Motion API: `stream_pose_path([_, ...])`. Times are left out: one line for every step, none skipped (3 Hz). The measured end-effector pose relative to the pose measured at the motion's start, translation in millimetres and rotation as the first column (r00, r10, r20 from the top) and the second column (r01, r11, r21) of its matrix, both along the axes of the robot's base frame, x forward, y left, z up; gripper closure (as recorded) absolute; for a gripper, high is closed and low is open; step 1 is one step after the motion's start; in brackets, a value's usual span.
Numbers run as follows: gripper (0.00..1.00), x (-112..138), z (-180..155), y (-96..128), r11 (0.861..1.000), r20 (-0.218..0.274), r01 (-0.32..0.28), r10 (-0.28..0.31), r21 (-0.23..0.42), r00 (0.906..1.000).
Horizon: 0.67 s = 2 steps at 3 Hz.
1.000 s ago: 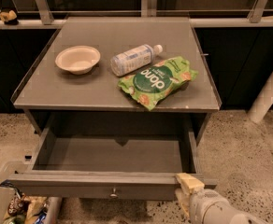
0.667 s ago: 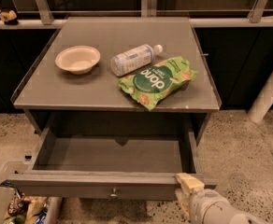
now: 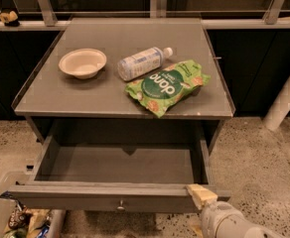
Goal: Open top drawer
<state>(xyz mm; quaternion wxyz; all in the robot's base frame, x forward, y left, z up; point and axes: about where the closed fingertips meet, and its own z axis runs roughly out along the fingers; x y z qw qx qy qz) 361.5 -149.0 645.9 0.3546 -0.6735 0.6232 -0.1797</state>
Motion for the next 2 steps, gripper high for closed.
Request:
stream_pose_path([0.00,0.0,0.0,0.0,1.000,0.000,0.000,0.000,0.000,1.0000])
stream_pose_path([0.00,0.0,0.0,0.0,1.000,0.000,0.000,0.000,0.000,1.0000])
